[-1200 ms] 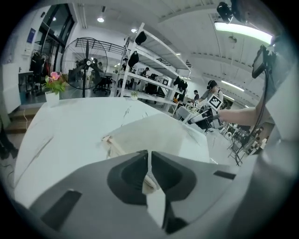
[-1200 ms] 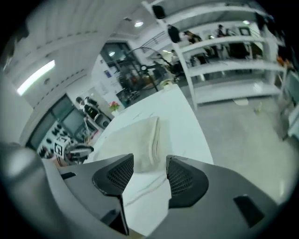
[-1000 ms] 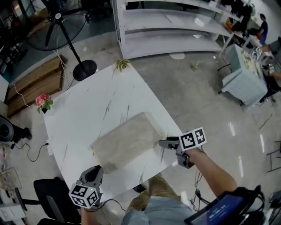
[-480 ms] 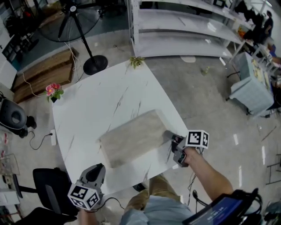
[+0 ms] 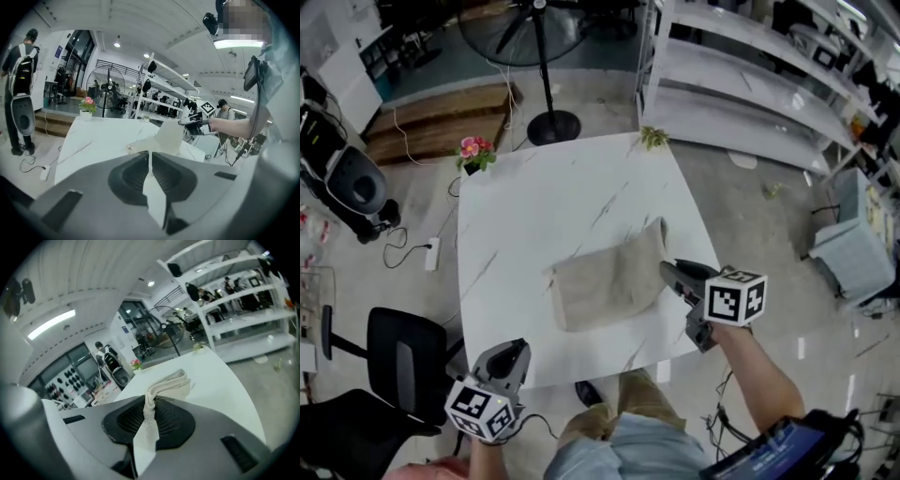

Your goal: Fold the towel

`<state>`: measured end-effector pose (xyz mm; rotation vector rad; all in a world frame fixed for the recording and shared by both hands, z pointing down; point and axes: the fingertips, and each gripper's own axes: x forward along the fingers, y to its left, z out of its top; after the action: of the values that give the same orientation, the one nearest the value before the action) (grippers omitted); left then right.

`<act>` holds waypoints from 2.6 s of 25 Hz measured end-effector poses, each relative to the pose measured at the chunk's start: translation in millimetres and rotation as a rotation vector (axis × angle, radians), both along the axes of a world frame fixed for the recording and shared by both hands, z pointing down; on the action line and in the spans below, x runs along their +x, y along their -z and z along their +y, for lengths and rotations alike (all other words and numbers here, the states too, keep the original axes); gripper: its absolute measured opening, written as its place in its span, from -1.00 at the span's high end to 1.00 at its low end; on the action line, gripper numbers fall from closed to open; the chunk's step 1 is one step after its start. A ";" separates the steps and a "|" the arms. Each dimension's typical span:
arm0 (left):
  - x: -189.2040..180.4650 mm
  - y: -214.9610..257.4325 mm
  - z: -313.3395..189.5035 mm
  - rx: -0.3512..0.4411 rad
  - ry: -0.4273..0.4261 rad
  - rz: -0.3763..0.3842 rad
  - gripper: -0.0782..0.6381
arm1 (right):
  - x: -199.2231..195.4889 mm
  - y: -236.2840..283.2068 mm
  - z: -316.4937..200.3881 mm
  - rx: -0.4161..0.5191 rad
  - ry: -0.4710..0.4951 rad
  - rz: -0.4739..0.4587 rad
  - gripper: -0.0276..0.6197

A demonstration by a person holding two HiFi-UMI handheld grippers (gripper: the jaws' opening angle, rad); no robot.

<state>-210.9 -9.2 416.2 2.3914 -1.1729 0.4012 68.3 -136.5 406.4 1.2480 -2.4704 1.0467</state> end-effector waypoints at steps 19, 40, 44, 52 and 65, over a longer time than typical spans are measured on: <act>-90.3 -6.5 91.3 -0.043 0.245 0.010 0.72 | -200.8 -71.3 56.9 0.237 0.681 0.629 0.72; -27.9 3.1 32.3 0.030 0.069 0.014 0.72 | -179.0 -40.6 81.8 0.289 0.790 0.446 0.51; 10.6 8.4 7.5 0.048 0.002 0.015 0.71 | -139.0 -69.1 66.1 0.245 0.742 0.530 0.59; 94.9 -25.4 -35.4 0.018 -0.067 -0.014 0.66 | -129.8 -116.3 90.6 0.225 0.908 0.620 0.66; 91.0 -87.9 -44.2 -0.200 0.132 0.044 0.67 | -167.9 -38.9 -51.7 0.430 1.146 0.562 0.55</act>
<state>-119.9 -53.3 504.1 2.1290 -1.2030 0.4011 -99.6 -188.2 445.3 -0.0081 -2.3349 -0.1215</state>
